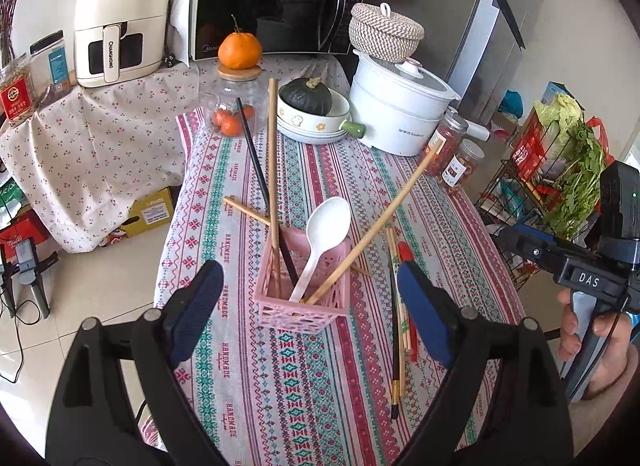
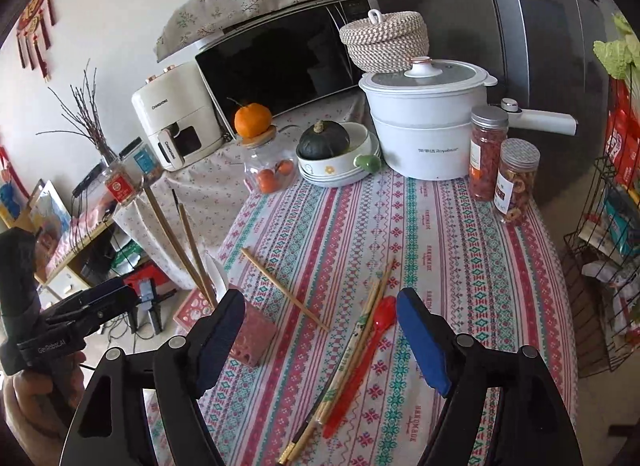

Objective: Organize utensils
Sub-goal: 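Move the left tool back toward the red spoon and chopsticks, then grasp the paper-wrapped chopsticks with the left tool and lift them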

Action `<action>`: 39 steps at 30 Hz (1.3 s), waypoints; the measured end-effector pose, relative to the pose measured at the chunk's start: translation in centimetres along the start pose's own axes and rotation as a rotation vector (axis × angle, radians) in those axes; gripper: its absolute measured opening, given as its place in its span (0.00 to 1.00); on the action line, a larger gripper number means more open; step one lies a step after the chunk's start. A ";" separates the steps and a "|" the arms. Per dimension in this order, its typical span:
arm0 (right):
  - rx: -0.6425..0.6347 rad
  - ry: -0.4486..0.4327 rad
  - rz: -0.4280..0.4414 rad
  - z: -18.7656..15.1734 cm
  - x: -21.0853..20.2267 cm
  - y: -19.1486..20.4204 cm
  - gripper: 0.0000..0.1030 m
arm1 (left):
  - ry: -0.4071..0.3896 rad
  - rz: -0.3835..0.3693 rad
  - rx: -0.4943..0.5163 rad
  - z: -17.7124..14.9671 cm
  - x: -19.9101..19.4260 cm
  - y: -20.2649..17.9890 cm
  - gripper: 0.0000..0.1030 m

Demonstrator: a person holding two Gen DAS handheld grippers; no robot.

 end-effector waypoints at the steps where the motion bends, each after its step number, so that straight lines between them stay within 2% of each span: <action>1: -0.007 0.023 -0.021 -0.6 0.1 -0.5 0.81 | 0.015 -0.006 0.012 -0.5 0.1 -0.6 0.87; 7: 0.029 0.127 -0.095 -3.5 0.2 -4.5 0.83 | 0.125 0.005 0.107 -3.7 1.4 -4.6 0.91; 11: 0.090 0.161 -0.165 -4.3 -0.1 -8.2 0.84 | 0.193 0.005 0.162 -5.3 3.5 -8.2 0.91; 15: 0.094 0.166 -0.235 -4.2 -0.3 -11.1 0.84 | 0.267 -0.021 0.190 -6.3 6.0 -11.7 0.91; 19: 0.077 0.176 -0.312 -4.3 -0.4 -13.8 0.84 | 0.280 0.033 0.219 -5.8 9.6 -13.2 0.91; 22: 0.102 0.195 -0.320 -4.6 -0.1 -15.3 0.84 | 0.275 0.065 0.178 -4.8 12.7 -13.3 0.88; 23: 0.118 0.202 -0.309 -4.7 0.1 -15.7 0.84 | 0.285 0.066 0.156 -4.6 13.8 -13.2 0.80; 24: 0.137 0.210 -0.296 -4.9 0.4 -16.0 0.84 | 0.298 0.066 0.133 -4.4 14.8 -13.1 0.67; 25: 0.154 0.219 -0.281 -5.1 0.6 -16.3 0.84 | 0.315 0.064 0.110 -4.4 15.9 -13.0 0.60; 26: 0.171 0.227 -0.263 -5.2 0.8 -16.4 0.84 | 0.330 0.063 0.088 -4.3 16.9 -12.8 0.47; 27: 0.184 0.233 -0.246 -5.3 1.0 -16.4 0.84 | 0.342 0.066 0.070 -4.3 18.0 -12.7 0.39; 33: 0.177 0.256 -0.241 -5.3 2.0 -16.7 0.84 | 0.335 0.137 0.012 -3.2 21.2 -11.1 0.28; 37: 0.179 0.264 -0.237 -5.4 2.4 -17.0 0.84 | 0.351 0.131 -0.011 -3.1 22.1 -10.8 0.19; 38: 0.181 0.267 -0.238 -5.4 2.5 -17.0 0.84 | 0.358 0.132 -0.008 -3.2 22.2 -10.8 0.10; 39: 0.182 0.270 -0.239 -5.5 2.6 -17.1 0.84 | 0.359 0.123 -0.007 -3.2 22.2 -10.9 0.10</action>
Point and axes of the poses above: each gripper's, at about its wrist camera, not at the fingertips, and x roughly the way its jaws point, y to its left, z to its top, the point moved 10 cm from there along x, roughly the way its jaws point, and after that the axes turned 3 degrees about -x, right-handed, at the moved point
